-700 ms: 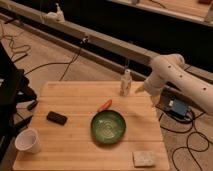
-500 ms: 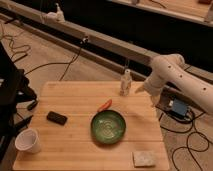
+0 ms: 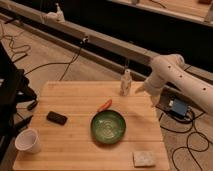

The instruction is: Push the ceramic bowl across the table

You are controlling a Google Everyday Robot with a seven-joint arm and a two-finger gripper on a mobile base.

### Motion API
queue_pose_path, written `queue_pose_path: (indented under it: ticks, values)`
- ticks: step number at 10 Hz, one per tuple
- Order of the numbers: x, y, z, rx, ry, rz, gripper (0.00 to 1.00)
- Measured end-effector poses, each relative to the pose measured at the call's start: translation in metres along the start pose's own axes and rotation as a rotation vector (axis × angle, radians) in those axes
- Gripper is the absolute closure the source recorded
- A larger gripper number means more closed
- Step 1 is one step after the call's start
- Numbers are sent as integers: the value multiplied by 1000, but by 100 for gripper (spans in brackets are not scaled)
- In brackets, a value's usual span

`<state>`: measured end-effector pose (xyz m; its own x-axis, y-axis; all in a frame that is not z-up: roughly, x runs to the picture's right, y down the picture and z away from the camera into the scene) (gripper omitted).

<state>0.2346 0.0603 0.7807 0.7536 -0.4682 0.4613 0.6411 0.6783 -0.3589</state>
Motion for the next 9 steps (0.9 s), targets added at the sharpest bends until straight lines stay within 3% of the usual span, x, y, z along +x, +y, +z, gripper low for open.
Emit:
queue_pose_path:
  ticks: [7, 9]
  values:
    - [0, 0, 0, 0, 0, 0, 30]
    - [0, 0, 0, 0, 0, 0, 45]
